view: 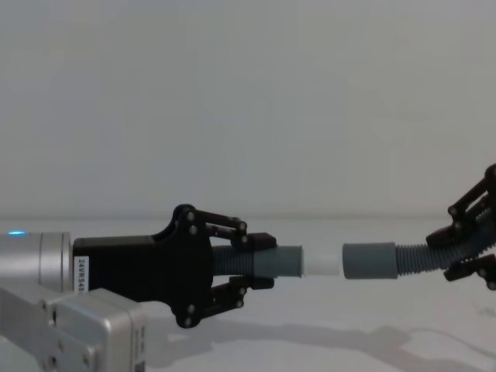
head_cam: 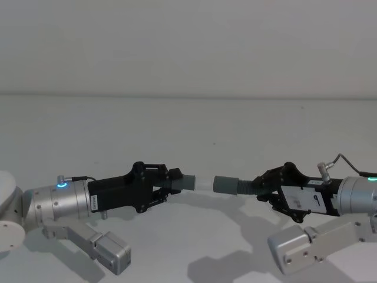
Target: Use both hands to pick up one end of the pipe from the table, align the ends, and insert them.
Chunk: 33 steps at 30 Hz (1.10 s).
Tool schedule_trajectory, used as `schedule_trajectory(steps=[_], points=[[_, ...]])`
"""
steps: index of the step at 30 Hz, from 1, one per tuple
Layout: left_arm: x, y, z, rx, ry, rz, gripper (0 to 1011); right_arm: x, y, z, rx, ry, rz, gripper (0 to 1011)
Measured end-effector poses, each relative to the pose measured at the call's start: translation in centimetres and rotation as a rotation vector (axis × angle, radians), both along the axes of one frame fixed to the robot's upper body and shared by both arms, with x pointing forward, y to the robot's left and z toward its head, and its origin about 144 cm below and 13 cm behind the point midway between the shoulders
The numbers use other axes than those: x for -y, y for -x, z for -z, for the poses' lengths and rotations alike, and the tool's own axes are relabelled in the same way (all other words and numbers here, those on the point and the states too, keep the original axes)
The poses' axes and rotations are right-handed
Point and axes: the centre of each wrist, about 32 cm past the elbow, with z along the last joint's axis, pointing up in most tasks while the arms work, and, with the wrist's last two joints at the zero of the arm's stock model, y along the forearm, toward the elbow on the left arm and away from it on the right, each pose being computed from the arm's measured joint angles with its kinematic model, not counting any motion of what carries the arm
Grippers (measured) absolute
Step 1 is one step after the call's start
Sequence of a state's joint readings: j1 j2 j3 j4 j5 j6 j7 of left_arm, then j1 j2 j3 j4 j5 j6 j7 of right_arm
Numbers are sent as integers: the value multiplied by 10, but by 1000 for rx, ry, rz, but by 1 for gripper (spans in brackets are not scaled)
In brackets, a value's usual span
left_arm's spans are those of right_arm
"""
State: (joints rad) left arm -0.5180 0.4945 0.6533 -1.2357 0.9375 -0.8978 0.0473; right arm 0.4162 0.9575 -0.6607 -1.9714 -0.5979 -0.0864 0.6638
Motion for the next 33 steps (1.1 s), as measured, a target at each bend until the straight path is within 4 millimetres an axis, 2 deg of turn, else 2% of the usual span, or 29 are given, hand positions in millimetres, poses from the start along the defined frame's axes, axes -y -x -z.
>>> schedule_trajectory(steps=[33], points=[[0, 0, 0, 0, 0, 0, 368, -3, 1, 3, 6, -2, -6, 269]])
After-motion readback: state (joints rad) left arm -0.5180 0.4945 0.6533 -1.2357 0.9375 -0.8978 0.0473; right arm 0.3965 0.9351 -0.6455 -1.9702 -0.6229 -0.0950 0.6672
